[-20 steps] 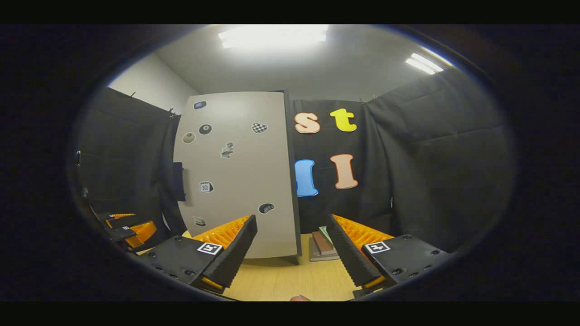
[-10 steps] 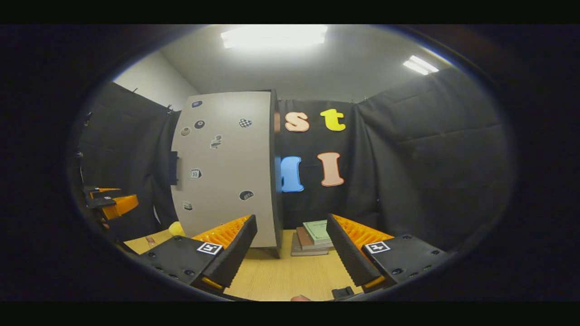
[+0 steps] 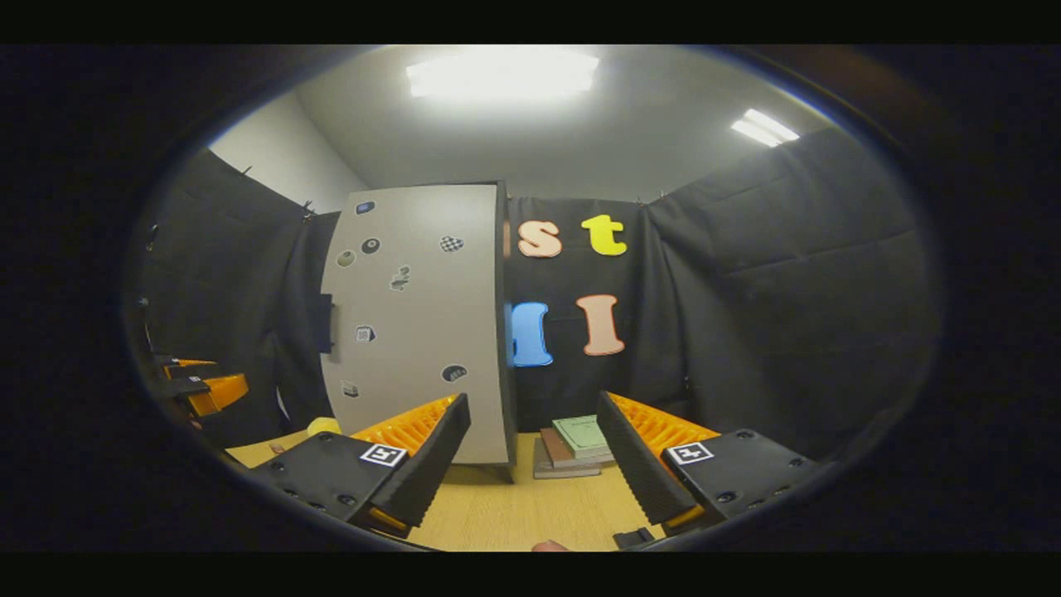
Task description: Open the cabinet door with the right hand, grasp the bottle in the cabinet with the left hand and place it on the coaster, then close the cabinet door with the right hand.
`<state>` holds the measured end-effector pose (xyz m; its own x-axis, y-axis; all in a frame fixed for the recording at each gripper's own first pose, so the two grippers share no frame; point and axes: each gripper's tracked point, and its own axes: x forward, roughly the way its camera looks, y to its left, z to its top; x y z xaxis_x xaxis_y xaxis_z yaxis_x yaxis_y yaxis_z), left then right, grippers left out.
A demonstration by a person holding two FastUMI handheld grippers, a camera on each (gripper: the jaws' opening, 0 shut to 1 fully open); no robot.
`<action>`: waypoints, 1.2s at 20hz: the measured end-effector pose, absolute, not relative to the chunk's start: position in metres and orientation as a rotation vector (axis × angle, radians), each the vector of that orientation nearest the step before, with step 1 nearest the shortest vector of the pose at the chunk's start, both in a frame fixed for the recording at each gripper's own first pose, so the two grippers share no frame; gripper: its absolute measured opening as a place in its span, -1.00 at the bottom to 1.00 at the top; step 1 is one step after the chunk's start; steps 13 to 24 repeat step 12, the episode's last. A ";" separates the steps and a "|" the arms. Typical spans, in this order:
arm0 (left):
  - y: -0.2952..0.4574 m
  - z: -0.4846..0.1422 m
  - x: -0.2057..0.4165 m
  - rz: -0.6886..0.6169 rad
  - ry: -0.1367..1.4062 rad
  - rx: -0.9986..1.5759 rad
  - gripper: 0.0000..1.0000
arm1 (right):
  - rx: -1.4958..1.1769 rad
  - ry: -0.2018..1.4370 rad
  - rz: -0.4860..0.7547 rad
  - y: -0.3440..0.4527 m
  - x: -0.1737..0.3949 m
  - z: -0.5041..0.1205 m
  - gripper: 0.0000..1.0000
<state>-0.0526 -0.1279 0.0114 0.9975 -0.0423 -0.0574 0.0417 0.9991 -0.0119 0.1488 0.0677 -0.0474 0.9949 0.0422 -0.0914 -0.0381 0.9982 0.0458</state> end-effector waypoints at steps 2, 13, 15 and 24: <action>-0.126 0.010 -0.053 -0.043 0.060 -0.011 0.56 | 0.037 0.090 0.041 0.071 0.148 -0.046 0.95; -0.118 0.015 -0.047 -0.056 0.033 0.004 0.61 | 0.034 0.098 0.019 0.079 0.151 -0.047 0.95; -0.118 0.015 -0.047 -0.056 0.033 0.004 0.61 | 0.034 0.098 0.019 0.079 0.151 -0.047 0.95; -0.118 0.015 -0.047 -0.056 0.033 0.004 0.61 | 0.034 0.098 0.019 0.079 0.151 -0.047 0.95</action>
